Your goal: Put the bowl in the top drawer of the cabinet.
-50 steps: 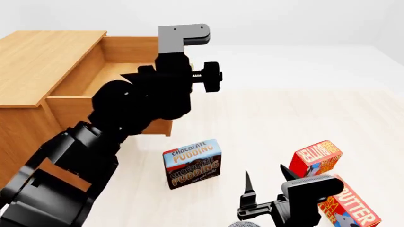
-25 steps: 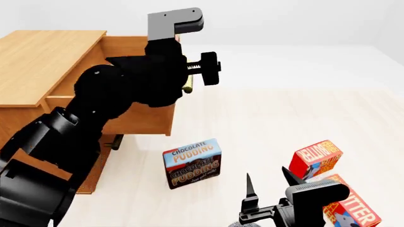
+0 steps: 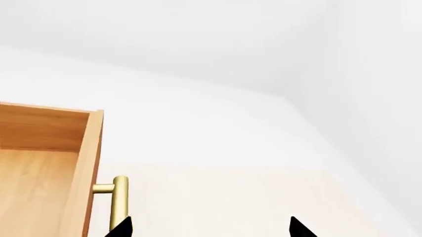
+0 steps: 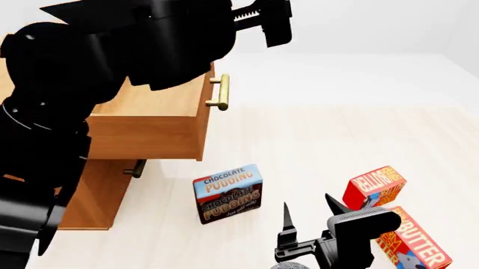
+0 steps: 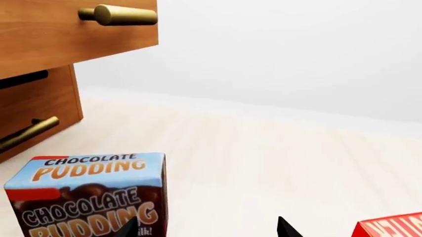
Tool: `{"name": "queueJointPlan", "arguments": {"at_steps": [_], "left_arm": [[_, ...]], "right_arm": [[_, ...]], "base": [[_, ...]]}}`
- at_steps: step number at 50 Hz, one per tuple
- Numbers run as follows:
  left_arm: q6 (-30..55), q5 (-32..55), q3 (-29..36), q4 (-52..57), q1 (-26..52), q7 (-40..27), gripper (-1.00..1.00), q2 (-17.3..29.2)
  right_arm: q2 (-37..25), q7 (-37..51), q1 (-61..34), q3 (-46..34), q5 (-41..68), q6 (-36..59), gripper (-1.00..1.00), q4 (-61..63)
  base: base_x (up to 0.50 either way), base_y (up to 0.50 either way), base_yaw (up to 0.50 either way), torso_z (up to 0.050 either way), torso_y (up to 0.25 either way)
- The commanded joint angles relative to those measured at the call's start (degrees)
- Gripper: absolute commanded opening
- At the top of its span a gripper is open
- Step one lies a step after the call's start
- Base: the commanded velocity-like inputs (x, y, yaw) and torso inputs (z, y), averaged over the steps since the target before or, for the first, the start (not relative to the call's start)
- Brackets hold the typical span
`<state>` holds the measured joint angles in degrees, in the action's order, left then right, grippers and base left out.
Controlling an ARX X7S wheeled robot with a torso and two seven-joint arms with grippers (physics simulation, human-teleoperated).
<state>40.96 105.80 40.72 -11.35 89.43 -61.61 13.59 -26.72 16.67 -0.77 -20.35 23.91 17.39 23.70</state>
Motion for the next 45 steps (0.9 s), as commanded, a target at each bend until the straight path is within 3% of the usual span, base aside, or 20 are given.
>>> {"name": "queueJointPlan", "arguments": {"at_steps": [1,25,37,45], "left_arm": [[-0.34,3.06,-1.96,10.42,-3.63,-1.51,1.00,3.76],[-4.46,9.68,-10.52,43.68,-27.82,1.88,1.00,20.19],[-6.11,9.27,-13.36,50.67,-39.03,6.56,1.00,25.11],[-5.27,2.15,-12.10,47.19,-46.74,13.75,1.00,25.23]], "right_arm": [[0.51,0.51,-1.11,-0.71,-0.32,0.98,1.00,-0.30],[1.30,3.57,-4.52,1.16,-0.25,3.51,1.00,-2.31],[2.93,1.43,-7.64,0.37,-0.18,2.00,1.00,-7.91],[2.83,1.54,-8.75,0.84,0.01,2.20,1.00,-8.54]], "base": [[0.00,0.00,0.00,0.000,0.000],[0.00,0.00,0.00,0.000,0.000],[0.00,0.00,0.00,0.000,0.000],[0.00,0.00,0.00,0.000,0.000]]}}
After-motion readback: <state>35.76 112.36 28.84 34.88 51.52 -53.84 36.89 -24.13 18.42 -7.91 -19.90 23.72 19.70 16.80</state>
